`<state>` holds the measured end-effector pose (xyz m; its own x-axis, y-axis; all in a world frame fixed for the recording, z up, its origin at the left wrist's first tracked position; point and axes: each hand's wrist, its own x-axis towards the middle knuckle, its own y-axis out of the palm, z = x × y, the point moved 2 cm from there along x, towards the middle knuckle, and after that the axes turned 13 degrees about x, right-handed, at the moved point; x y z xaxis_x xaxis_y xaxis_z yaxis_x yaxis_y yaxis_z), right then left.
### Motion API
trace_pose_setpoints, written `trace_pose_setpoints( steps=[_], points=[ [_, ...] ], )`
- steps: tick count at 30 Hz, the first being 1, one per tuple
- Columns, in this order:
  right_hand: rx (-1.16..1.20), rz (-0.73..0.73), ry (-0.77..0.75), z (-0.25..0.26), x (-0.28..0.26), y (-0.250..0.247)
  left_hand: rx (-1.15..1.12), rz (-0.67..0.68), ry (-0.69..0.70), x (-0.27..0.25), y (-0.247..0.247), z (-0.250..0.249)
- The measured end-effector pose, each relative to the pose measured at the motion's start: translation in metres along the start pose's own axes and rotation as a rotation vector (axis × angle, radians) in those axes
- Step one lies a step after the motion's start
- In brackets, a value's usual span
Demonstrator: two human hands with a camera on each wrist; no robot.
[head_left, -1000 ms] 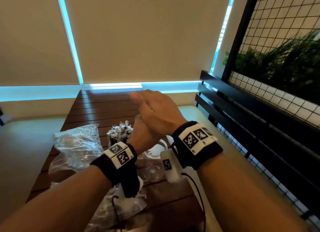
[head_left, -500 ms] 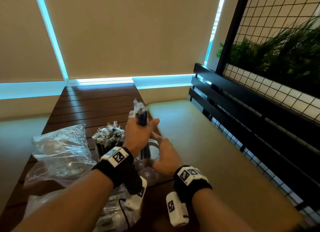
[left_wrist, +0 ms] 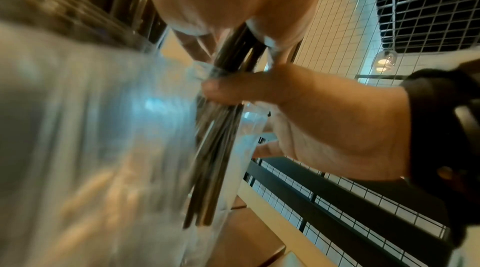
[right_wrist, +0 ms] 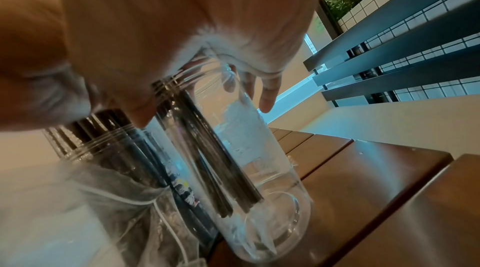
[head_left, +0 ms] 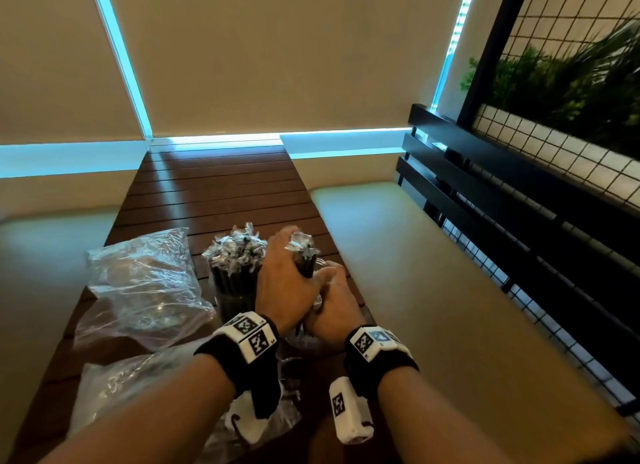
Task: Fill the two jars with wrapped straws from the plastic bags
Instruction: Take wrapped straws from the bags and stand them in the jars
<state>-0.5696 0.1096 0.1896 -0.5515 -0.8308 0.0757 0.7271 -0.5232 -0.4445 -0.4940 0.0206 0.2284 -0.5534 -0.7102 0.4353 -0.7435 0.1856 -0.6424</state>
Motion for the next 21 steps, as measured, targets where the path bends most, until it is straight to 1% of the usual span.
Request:
trace_pose_setpoints(
  steps=[2,5,7,9,12,13,15,17,18,19,21],
  points=[
    [-0.057,0.033,0.009,0.0,0.0,0.001,-0.084,-0.025,0.022,0.005,-0.012,-0.01],
    [-0.151,0.015,-0.003,-0.001,-0.001,0.004,-0.059,-0.045,0.143,0.011,-0.024,-0.025],
    [-0.154,0.004,0.011,0.003,-0.002,0.004,-0.034,-0.052,0.182,0.011,-0.028,-0.029],
    [-0.146,-0.005,0.019,0.002,-0.003,0.004,-0.027,-0.015,0.159,0.009,-0.023,-0.025],
    [-0.029,-0.046,0.075,-0.002,-0.002,0.005,0.006,0.07,0.022,-0.001,-0.009,-0.008],
    [-0.012,-0.057,0.076,-0.005,-0.001,0.005,-0.022,0.087,-0.015,-0.005,-0.008,-0.003],
    [-0.051,-0.028,0.056,-0.009,0.003,0.007,-0.116,0.078,-0.019,-0.007,-0.015,-0.004],
    [-0.113,-0.001,0.011,-0.007,0.004,0.008,-0.178,-0.017,0.06,0.0,-0.025,-0.011],
    [-0.128,-0.004,-0.018,-0.008,0.004,0.009,-0.149,-0.063,0.13,0.005,-0.031,-0.017],
    [-0.131,-0.015,-0.039,-0.009,0.004,0.008,-0.069,-0.092,0.216,0.01,-0.035,-0.025],
    [-0.145,-0.023,-0.03,-0.011,0.004,0.011,0.17,-0.091,0.396,0.016,-0.036,-0.033]
  ],
)
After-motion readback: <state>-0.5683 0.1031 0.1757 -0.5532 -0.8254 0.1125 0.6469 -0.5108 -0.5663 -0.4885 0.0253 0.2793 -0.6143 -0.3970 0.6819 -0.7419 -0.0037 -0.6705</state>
